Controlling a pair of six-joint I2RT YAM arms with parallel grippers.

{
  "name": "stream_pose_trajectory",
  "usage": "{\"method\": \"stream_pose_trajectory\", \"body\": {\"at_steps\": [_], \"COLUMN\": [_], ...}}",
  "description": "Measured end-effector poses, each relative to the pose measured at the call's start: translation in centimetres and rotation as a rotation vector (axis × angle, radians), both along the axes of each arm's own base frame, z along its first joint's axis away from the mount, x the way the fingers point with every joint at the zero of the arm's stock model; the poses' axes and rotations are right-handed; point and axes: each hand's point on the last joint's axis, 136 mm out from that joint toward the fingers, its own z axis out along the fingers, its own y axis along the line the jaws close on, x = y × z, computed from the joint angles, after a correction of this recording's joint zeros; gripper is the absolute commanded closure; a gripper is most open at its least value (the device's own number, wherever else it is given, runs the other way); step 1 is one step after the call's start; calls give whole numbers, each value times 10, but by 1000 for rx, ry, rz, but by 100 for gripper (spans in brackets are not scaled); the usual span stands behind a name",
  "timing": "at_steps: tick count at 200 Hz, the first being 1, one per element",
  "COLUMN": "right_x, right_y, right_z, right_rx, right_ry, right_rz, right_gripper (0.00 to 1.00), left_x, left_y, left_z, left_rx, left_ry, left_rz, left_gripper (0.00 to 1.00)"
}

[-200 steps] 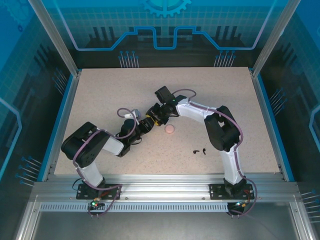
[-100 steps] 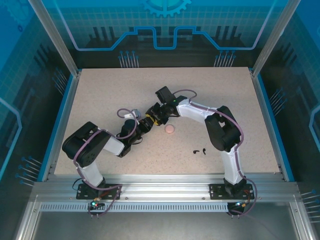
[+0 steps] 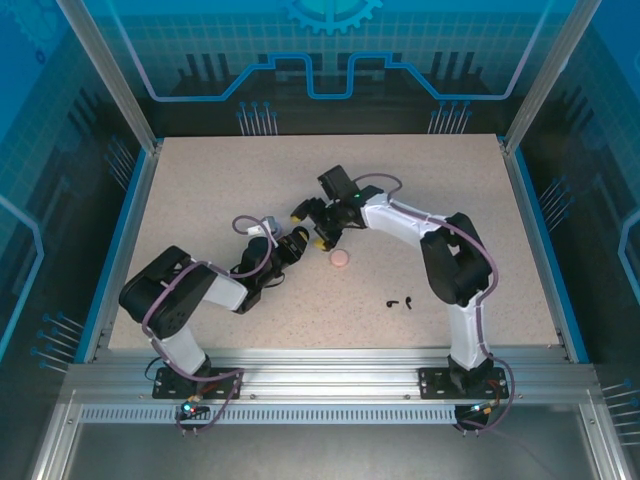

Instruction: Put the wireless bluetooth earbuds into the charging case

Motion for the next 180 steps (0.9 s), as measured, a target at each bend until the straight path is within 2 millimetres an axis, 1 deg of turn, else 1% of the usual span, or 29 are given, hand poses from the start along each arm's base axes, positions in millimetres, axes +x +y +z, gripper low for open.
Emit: {"method": "stream_pose_trajectory", "body": {"at_steps": [14, 26, 34, 46, 59, 72, 85, 99, 121, 142, 159, 180], "right_x": [10, 20, 25, 26, 21, 12, -1, -18, -41, -57, -63, -66], "right_y": [-16, -33, -47, -66, -86, -101, -113, -126, -142, -153, -152, -142], "right_z": [13, 28, 41, 54, 64, 67, 64, 55, 47, 53, 63, 79], "right_rx": [-3, -9, -10, -23, -44, -71, -98, -127, -139, -110, -69, -2], "right_ry": [-29, -70, -108, -158, -215, -267, -313, -362, -450, -560, -649, -744], "right_rz": [-25, -51, -65, -76, -70, -45, -5, 46, 113, 161, 202, 259], "right_gripper": [17, 16, 16, 16, 16, 16, 16, 16, 16, 17, 18, 19], "left_x": [-2, -4, -6, -9, -12, -16, -20, -24, -31, -36, -40, -45], "left_y": [-3, -9, -14, -22, -31, -39, -46, -53, -64, -73, -78, -83], "left_z": [1, 5, 10, 21, 36, 52, 66, 79, 96, 108, 114, 121], "left_rx": [5, 13, 16, 19, 18, 15, 11, 7, 4, -2, -9, -20], "left_ry": [11, 17, 15, 5, -17, -43, -63, -80, -95, -103, -106, -106], "left_rz": [-24, -61, -95, -155, -222, -287, -354, -421, -519, -594, -644, -695], "left_gripper": [94, 94, 94, 94, 94, 93, 94, 94, 94, 94, 94, 94]}}
